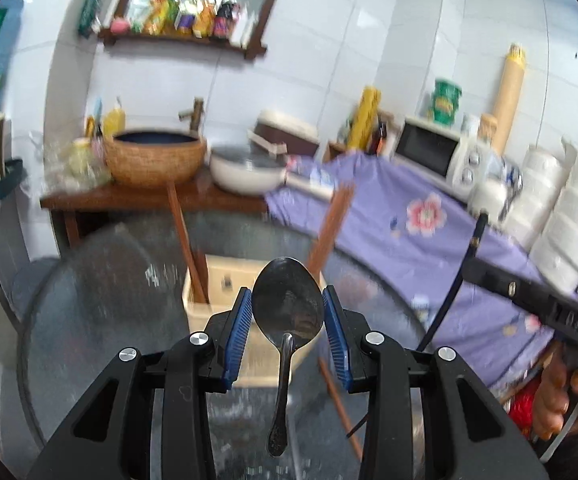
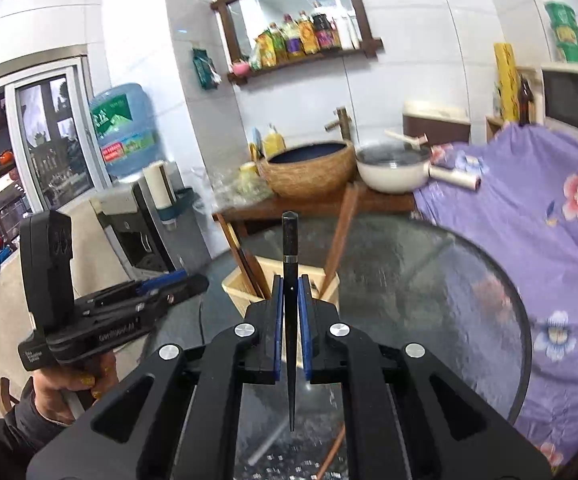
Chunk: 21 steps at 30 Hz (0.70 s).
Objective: Organize utensils
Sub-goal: 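Lift the metal spoon and black-tipped chopstick up over the cream caddy, then lower the spoon and chopstick into the caddy and open both grippers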
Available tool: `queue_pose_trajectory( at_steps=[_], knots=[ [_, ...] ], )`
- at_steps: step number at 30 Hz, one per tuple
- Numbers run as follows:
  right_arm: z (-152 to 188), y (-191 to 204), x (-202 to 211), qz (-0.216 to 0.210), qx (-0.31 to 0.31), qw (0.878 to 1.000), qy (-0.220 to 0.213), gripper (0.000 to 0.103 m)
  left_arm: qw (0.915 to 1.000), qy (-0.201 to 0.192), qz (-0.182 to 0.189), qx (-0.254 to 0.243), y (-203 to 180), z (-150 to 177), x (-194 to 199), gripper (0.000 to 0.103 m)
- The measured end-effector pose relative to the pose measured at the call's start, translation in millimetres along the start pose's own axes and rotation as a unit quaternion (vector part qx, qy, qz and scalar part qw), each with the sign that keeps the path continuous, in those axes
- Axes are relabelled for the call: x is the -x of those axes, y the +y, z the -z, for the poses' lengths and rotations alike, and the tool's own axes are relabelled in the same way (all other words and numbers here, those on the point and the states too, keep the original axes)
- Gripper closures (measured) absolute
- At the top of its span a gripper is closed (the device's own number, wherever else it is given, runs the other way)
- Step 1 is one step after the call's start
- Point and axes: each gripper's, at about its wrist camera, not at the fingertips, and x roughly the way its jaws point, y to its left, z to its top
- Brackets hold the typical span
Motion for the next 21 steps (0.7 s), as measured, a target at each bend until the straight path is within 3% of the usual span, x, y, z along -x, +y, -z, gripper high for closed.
queue_pose_trajectory(
  at_steps=[5, 12, 16, 21],
  knots=[
    [-41, 18, 2, -0.005, 0.010, 1.000, -0.027, 0.095, 0.9986, -0.048, -0.014, 0.018, 1, -44, 6, 0.068],
    [-91, 33, -9, 0.019, 0.023, 0.997, -0.077, 0.095, 0.9927, -0.096, -0.066, 0.031, 6, -89, -18, 0.068],
    [-101, 31, -25, 0.046, 0.029, 0.994, -0.096, 0.095, 0.9923, -0.093, -0.070, 0.043, 12, -93, -40, 0.068],
    [-88, 21, -54, 0.058, 0.021, 0.994, -0.089, 0.095, 0.9913, -0.090, -0.085, 0.045, 22, -75, -64, 0.068]
  ],
)
